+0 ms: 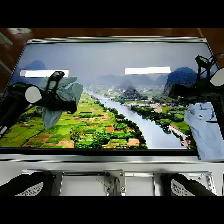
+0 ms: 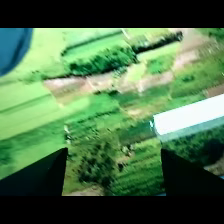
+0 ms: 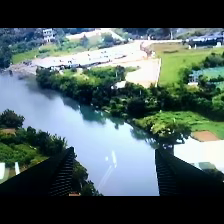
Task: Fold the shirts.
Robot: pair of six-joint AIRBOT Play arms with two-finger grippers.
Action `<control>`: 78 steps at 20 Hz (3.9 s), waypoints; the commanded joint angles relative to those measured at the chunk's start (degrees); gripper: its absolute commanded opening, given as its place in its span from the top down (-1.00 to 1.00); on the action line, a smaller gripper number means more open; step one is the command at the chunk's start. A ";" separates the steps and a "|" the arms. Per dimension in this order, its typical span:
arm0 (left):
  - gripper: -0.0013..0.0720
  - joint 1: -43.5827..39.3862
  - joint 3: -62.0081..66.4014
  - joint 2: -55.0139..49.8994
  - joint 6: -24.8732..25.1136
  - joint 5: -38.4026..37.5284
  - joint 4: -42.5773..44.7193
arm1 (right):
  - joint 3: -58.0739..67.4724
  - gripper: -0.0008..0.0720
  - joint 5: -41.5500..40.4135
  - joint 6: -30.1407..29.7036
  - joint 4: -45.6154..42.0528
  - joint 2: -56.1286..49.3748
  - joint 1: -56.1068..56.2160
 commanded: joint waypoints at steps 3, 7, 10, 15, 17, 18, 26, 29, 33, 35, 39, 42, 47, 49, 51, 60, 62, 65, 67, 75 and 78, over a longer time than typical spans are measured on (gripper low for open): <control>-0.91 13.88 8.20 -6.58 -3.89 4.09 7.85 | -0.02 -0.76 4.85 -1.92 -0.26 -0.02 0.02; -1.00 21.33 12.11 -16.83 -1.73 0.63 7.85 | -0.02 -0.76 4.11 -1.92 -0.04 -0.13 0.02; -1.00 22.77 13.35 -23.39 -1.73 2.58 7.74 | -0.02 -0.76 4.11 -1.92 -0.09 -0.13 0.02; -1.00 22.80 14.69 -29.49 -0.79 11.98 -4.35 | -0.02 -0.76 2.86 -1.95 -0.35 -0.13 0.02; -1.00 22.80 14.69 -31.67 1.64 11.15 -9.62 | -0.02 -0.76 2.75 -1.25 -0.33 -0.13 0.02; -0.99 22.80 14.69 -32.44 2.10 9.81 -10.75 | -0.02 -0.76 2.84 -0.57 -0.17 -0.13 0.02; 0.87 19.04 18.49 -24.33 15.63 -2.40 -18.62 | 0.13 -0.76 0.20 -2.23 0.79 0.04 -0.02; 0.87 8.31 18.43 -15.41 16.13 -2.45 -19.34 | 2.36 -0.76 0.33 -3.26 4.31 0.04 0.02; 0.87 -11.47 18.03 -12.76 13.09 -1.46 -25.20 | 6.58 -0.76 4.96 -5.68 9.99 0.04 0.02; 0.87 -21.90 16.70 -14.40 10.60 3.17 -25.22 | 7.13 -0.76 8.87 -6.73 9.81 0.15 0.02; 0.87 -34.10 16.44 -21.44 4.92 14.10 -25.22 | 7.13 -0.76 15.02 -7.48 1.57 0.15 0.02; -0.62 -31.91 16.48 -24.35 2.19 10.34 -25.18 | 7.13 -0.76 16.74 -6.36 -6.08 0.15 0.02; -0.98 -12.57 16.46 -22.67 2.34 -5.79 -22.75 | 4.04 -0.76 16.22 -6.40 -17.86 0.15 -1.14; -0.98 -3.65 15.91 -22.58 2.36 -8.63 -22.64 | -0.76 -0.76 16.15 -7.08 -13.99 0.15 -3.65; -0.99 3.45 14.82 -22.56 2.36 -9.07 -22.64 | -7.15 -0.76 16.17 -10.08 -3.34 0.15 -6.99; -0.99 20.68 10.78 -25.16 0.85 -8.11 -22.75 | -21.33 -0.76 5.14 -15.45 16.57 0.13 -7.93; -0.99 19.50 10.78 -27.78 0.85 -7.48 -23.71 | -21.55 -0.76 2.78 -13.40 16.15 0.11 -6.84; -0.99 16.87 10.82 -32.39 1.60 -7.37 -24.81 | -21.55 -0.76 1.55 -13.31 16.15 0.11 -4.59; -0.99 15.56 10.82 -34.47 2.51 -6.99 -25.27 | -21.55 -0.76 1.53 -13.31 16.13 0.11 -3.19; -0.04 14.73 10.84 -36.46 2.84 -2.78 -25.68 | -23.56 -0.89 0.90 -12.20 16.13 0.11 -0.85; 0.86 14.62 10.84 -36.35 6.01 -2.62 -25.73 | -27.82 -0.89 0.04 -13.14 16.70 0.11 -0.83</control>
